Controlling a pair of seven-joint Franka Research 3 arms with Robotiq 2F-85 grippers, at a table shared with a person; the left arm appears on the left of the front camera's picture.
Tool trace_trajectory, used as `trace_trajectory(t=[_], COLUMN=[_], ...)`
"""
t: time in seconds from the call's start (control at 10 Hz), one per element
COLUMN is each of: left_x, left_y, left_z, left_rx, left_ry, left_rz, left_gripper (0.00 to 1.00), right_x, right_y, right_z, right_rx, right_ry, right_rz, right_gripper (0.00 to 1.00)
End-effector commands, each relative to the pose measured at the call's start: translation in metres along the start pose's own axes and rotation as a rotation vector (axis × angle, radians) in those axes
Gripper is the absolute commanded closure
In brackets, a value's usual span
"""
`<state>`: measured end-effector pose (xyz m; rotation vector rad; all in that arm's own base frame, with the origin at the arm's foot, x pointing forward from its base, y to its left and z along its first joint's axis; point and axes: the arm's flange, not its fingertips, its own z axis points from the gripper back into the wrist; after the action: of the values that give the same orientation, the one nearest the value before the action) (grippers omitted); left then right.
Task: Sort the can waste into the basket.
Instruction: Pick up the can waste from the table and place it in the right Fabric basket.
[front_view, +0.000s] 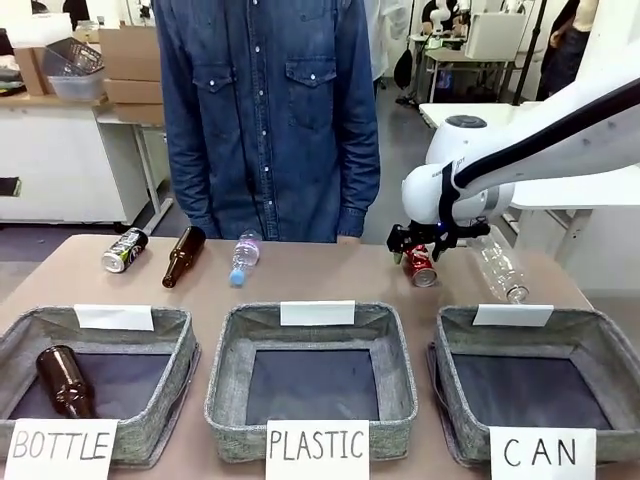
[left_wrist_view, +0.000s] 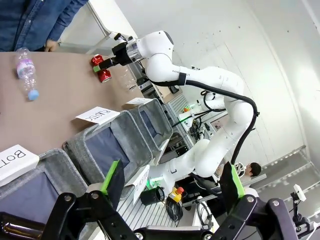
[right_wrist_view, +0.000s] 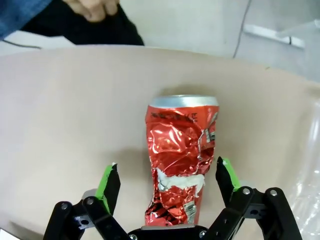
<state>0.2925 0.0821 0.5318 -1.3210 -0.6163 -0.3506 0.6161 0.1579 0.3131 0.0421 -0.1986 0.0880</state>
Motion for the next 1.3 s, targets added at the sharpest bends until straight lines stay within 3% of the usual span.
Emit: trace_trajectory(t=[0.0,0.1,0.2,0.3,0.4,0.5,0.6,1.2], left_x=[0.0023,0.0023,0.0023,0.0023,0.0023,0.0023,0.0023,0.0023], left_y=[-0.0023,-0.0023,-0.0023,-0.0023,-0.0023,-0.0023,-0.0023,-0.0023], left_z=[-0.0017,-0.0017,-0.0017,-0.0017,-0.0017,-0.0017,-0.0017,-0.0017], left_rx=[-0.018,-0.018,-0.018,-0.018,-0.018,-0.018,-0.018,-0.018], left_ry=[-0.015,-0.015,-0.015,-0.015,-0.015,-0.015,-0.015,-0.015], left_rz=[-0.024,-0.024,-0.024,-0.024,-0.024,-0.024,-0.024,-0.024], left_gripper=[0.0,0.0,0.0,0.0,0.0,0.0,0.0,0.0], right_x=[0.0058,0.0036,0.0032,0.0038,0.0036,0.0037,0.0044,0.0034], right_y=[0.0039,0.0028,0.003,0.0034,0.0038,0.0028,0.0012,-0.0031], right_z=[-0.0005,0.0003,0.0009,-0.0013,-0.0038,-0.0038,-0.004,-0.0043], right_rx=[-0.047,-0.052,-0.05,-0.076,-0.085,-0.089,-0.097,-0.075], right_ry=[0.006,-0.012,-0.008,-0.013,-0.008,-0.004,-0.005,0.002], right_rz=[-0.031,-0.036,-0.038,-0.035,-0.036,-0.041,-0.05,-0.08], right_gripper=[0.0,0.0,0.6,0.6,1.0,0.64,1.0,0.98])
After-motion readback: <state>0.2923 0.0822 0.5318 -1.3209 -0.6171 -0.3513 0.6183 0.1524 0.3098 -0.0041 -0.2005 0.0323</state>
